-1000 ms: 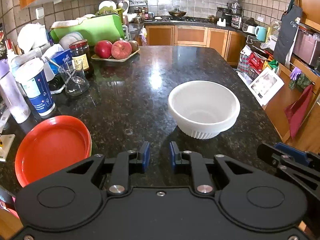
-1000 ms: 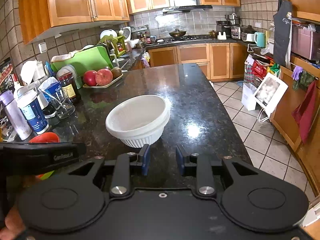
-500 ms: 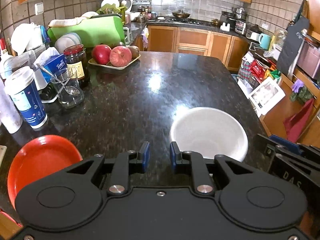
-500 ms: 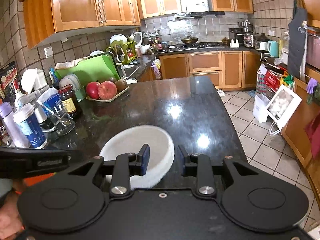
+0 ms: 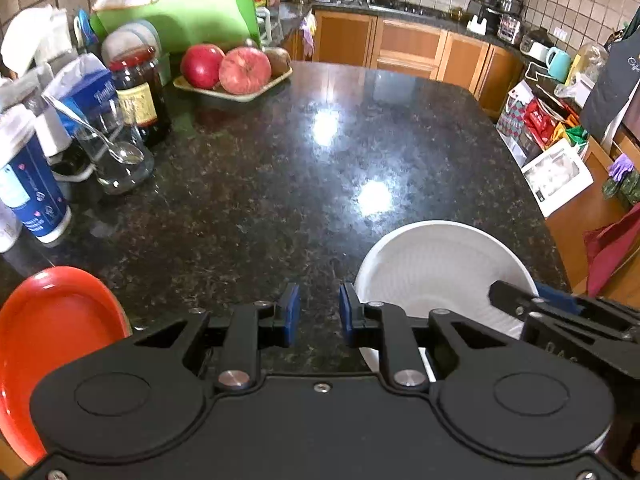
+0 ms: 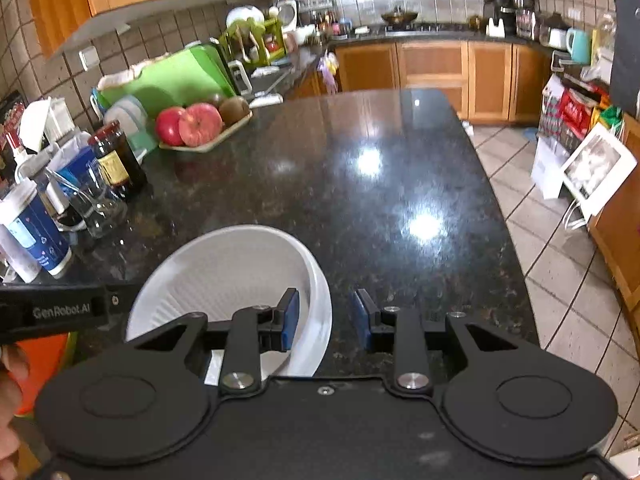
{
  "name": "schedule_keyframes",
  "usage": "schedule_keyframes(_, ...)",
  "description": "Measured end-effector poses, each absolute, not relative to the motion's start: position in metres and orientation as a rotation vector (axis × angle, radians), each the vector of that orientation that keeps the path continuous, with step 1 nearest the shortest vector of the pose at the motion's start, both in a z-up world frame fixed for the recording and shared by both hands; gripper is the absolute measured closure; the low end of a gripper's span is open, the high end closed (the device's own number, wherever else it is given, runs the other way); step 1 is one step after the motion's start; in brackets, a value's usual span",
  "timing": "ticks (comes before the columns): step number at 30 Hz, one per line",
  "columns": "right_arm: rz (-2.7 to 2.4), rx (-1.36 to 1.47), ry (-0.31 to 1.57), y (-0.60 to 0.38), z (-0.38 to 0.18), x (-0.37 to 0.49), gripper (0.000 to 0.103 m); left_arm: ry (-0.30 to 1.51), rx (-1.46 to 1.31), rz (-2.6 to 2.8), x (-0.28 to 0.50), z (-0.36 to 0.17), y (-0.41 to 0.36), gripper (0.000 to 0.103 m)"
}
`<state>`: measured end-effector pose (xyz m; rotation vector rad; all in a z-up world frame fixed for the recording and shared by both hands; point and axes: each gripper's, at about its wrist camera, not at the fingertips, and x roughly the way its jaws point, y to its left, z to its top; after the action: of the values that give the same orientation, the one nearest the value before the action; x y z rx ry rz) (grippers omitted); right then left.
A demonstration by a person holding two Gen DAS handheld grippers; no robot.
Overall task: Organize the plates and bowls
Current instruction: 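Carry the white bowl with the left gripper toward the orange plate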
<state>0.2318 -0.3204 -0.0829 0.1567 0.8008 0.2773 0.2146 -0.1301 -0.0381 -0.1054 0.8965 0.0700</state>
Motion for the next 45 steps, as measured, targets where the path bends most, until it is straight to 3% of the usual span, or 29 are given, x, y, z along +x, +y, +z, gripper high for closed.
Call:
schedule_keyframes(35, 0.347, 0.176, 0.882, -0.327, -0.104, 0.253, 0.072, 0.930, -0.160, -0.062, 0.225, -0.015, -0.134, 0.074)
schedule_keyframes(45, 0.357, 0.164, 0.881, -0.324, -0.105, 0.256, 0.072, 1.040, -0.052, -0.060, 0.247, -0.040, -0.155, 0.073)
